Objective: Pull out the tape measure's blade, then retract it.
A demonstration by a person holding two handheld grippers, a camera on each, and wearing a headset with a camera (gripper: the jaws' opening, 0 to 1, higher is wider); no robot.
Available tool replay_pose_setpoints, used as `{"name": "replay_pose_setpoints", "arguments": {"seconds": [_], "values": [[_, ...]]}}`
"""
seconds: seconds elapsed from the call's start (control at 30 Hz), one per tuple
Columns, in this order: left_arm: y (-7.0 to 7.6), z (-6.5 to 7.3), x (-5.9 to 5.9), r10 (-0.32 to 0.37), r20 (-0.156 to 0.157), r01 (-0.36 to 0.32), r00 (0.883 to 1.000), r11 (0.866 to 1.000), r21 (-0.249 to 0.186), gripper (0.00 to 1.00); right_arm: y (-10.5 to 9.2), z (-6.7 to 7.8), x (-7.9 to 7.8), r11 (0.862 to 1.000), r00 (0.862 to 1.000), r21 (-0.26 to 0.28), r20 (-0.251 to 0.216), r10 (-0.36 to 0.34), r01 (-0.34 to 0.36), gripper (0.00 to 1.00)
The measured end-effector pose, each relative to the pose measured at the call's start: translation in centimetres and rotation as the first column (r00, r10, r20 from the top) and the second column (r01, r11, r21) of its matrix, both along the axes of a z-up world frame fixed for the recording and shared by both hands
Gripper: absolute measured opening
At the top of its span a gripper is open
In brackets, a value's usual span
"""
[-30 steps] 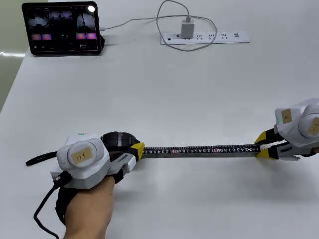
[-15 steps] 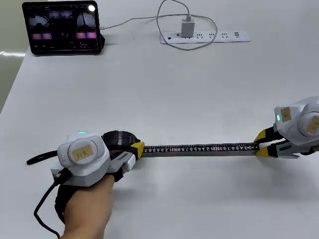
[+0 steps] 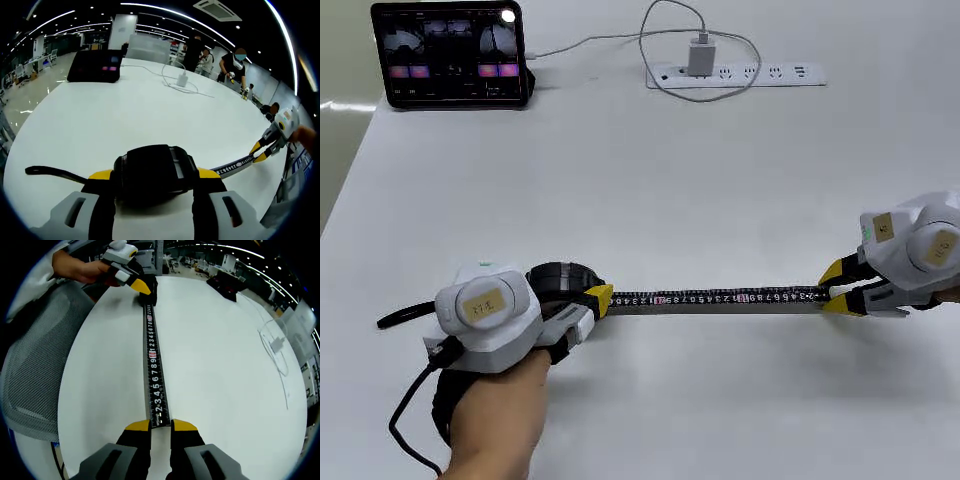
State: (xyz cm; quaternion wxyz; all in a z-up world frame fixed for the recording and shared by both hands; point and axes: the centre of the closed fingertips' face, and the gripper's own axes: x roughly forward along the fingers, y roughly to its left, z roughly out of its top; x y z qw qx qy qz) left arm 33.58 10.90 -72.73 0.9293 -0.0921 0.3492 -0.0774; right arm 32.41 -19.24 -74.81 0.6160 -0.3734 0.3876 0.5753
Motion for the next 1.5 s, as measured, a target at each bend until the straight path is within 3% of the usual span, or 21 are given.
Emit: {"name": "replay_pose_setpoints", "arguments": {"seconds": [1.5], "values": [[0.0,0.0,0.0,0.001,-0.005,-0.002,1.000,0.999,-0.052,0.58,5.4,0.2,0.3,0.997,0.999,0.073,-0.039,0.037,-0.035,0.10]]}}
